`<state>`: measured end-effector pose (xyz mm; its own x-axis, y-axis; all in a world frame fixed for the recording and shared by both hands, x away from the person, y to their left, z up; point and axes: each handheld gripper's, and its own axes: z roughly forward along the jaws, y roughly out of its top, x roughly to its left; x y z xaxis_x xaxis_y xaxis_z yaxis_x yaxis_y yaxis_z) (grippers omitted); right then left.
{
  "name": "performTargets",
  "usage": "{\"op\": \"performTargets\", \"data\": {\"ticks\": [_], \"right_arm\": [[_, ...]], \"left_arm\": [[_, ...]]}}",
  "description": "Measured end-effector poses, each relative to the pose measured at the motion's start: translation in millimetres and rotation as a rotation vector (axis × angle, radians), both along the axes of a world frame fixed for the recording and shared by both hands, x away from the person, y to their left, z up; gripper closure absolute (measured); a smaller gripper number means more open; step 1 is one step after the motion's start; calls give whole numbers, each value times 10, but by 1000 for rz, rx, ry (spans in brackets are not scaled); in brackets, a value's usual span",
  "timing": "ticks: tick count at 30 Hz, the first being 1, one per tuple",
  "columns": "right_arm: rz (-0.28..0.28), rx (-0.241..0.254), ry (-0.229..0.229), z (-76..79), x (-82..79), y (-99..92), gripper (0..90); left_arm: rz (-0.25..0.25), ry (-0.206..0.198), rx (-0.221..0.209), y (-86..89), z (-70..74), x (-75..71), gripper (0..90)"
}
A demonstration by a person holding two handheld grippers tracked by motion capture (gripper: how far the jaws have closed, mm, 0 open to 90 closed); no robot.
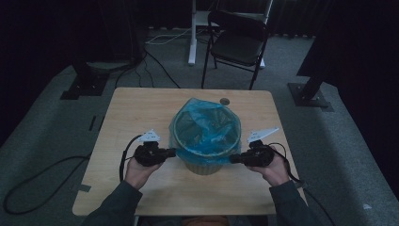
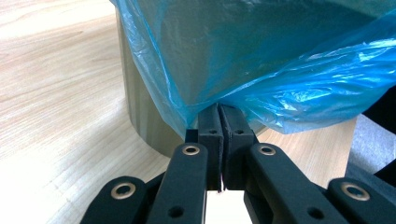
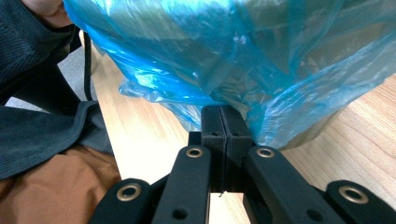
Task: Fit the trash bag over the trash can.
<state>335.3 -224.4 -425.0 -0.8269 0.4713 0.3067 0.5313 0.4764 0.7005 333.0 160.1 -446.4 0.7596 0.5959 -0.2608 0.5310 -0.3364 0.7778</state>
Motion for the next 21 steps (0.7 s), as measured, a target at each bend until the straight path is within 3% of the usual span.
{"op": "performTargets", "data": {"ticks": [12,16,21], "right_arm": [[-36,-60,3,-13,42,-12,891],[-8,-2,-30,63,-9,-80,747],[-24,44,-57,189,-44,-256,693]], "left_arm": [[34,11,-11,109,-7,10,809],[51,-4,-47,231,62,-11,760],[72,-38,-75,377,185,-62,710]]}}
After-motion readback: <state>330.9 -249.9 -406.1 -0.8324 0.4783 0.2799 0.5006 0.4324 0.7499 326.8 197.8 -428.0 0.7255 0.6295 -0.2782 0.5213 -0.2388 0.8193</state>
